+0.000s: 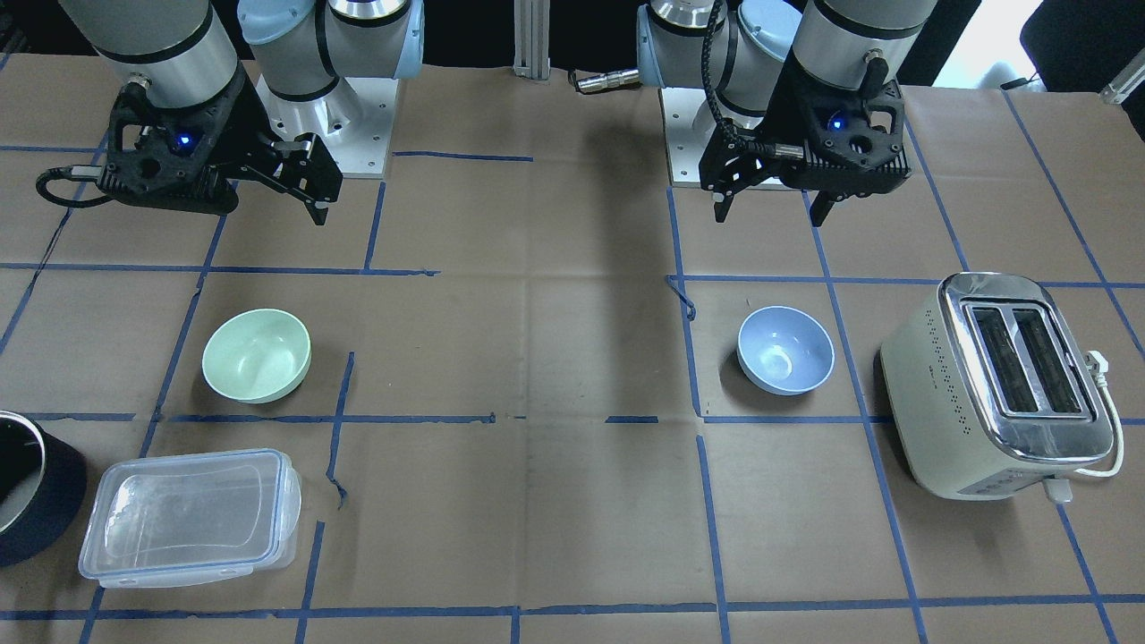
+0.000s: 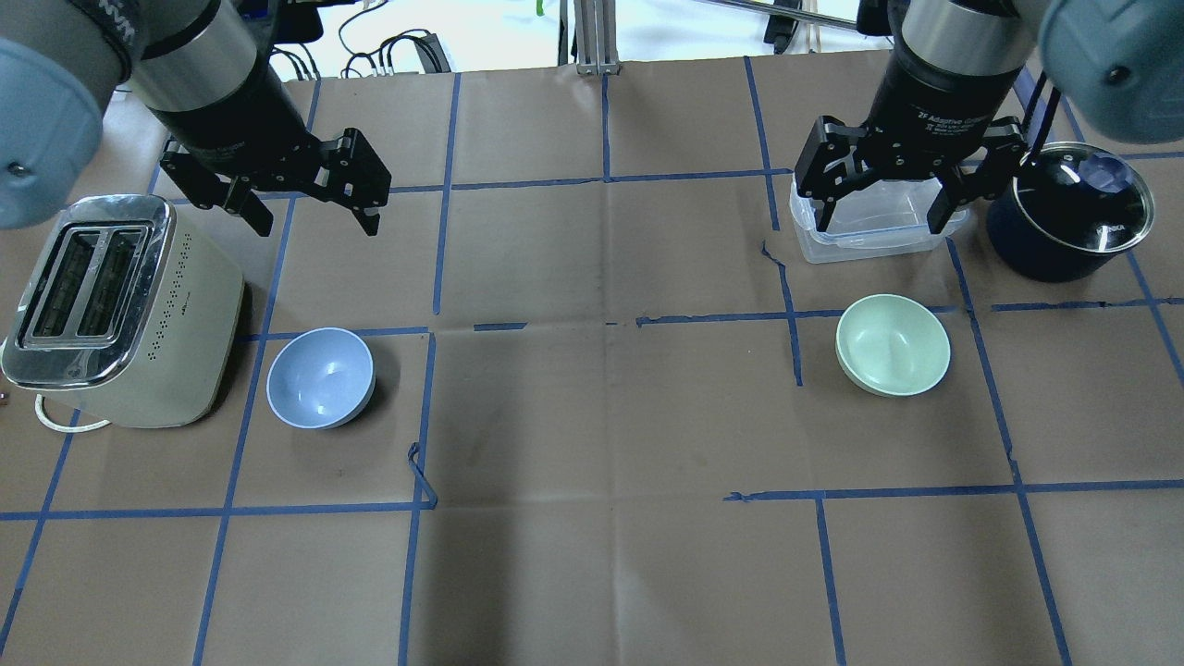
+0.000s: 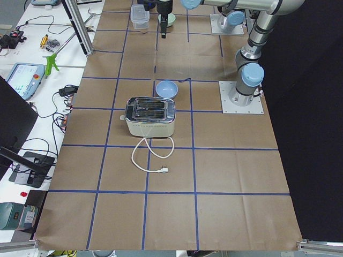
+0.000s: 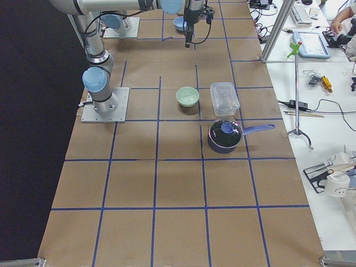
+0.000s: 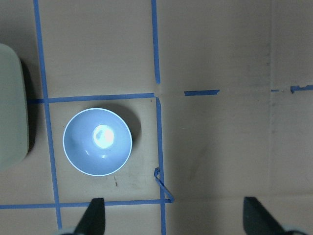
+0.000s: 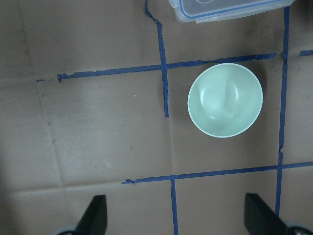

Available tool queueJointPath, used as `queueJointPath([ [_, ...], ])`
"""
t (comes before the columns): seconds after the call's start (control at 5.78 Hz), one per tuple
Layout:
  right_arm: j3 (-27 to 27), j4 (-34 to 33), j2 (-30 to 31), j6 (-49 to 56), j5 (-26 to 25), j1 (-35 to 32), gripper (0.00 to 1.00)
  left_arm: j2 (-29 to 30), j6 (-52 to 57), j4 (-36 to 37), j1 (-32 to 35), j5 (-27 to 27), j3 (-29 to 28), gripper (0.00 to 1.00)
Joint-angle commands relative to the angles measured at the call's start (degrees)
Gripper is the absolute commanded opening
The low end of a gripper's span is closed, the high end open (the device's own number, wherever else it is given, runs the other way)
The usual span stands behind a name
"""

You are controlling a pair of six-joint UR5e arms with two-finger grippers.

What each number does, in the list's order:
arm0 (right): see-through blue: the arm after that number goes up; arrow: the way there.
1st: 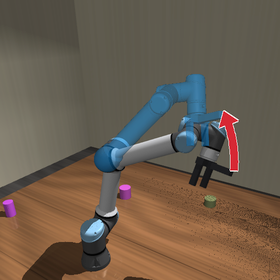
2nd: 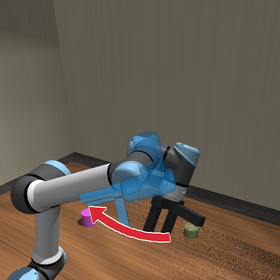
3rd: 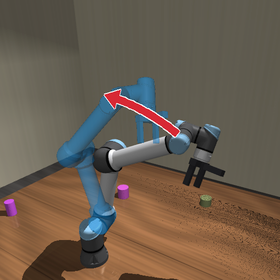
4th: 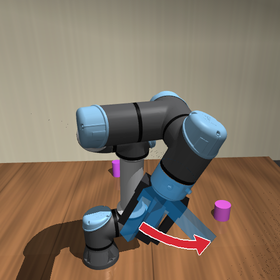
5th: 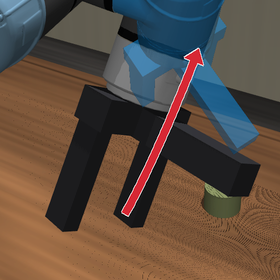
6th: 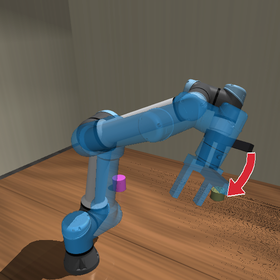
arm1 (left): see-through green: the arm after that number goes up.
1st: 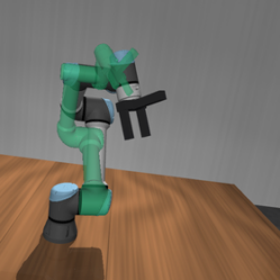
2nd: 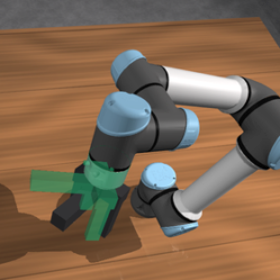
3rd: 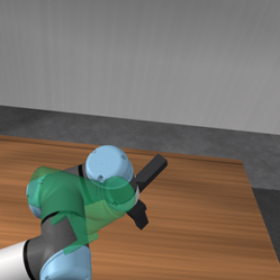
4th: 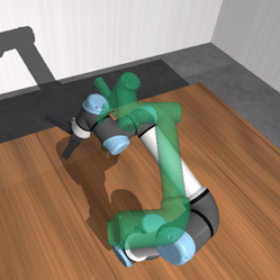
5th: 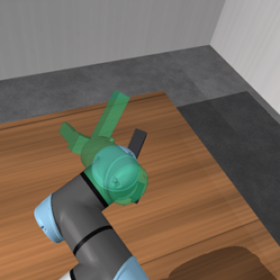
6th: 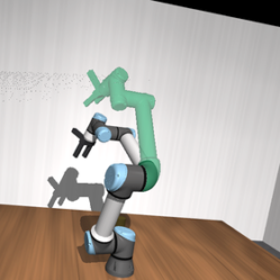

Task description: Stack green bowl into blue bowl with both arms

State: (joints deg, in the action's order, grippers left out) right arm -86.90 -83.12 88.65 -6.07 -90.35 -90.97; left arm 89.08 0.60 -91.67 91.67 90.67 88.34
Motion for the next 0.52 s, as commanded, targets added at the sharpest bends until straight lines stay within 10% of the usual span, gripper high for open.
queueJointPath([
  [0.0, -0.03, -0.11, -0.05, 0.00, 0.00, 0.00, 1.00, -0.13, 0.02, 0.00, -0.08, 0.12, -0.01, 0.98],
  [0.35, -0.20, 0.33, -0.31, 0.09, -0.26, 0.09, 1.00, -0.22, 0.02, 0.00, -0.17, 0.12, 0.25, 0.98],
])
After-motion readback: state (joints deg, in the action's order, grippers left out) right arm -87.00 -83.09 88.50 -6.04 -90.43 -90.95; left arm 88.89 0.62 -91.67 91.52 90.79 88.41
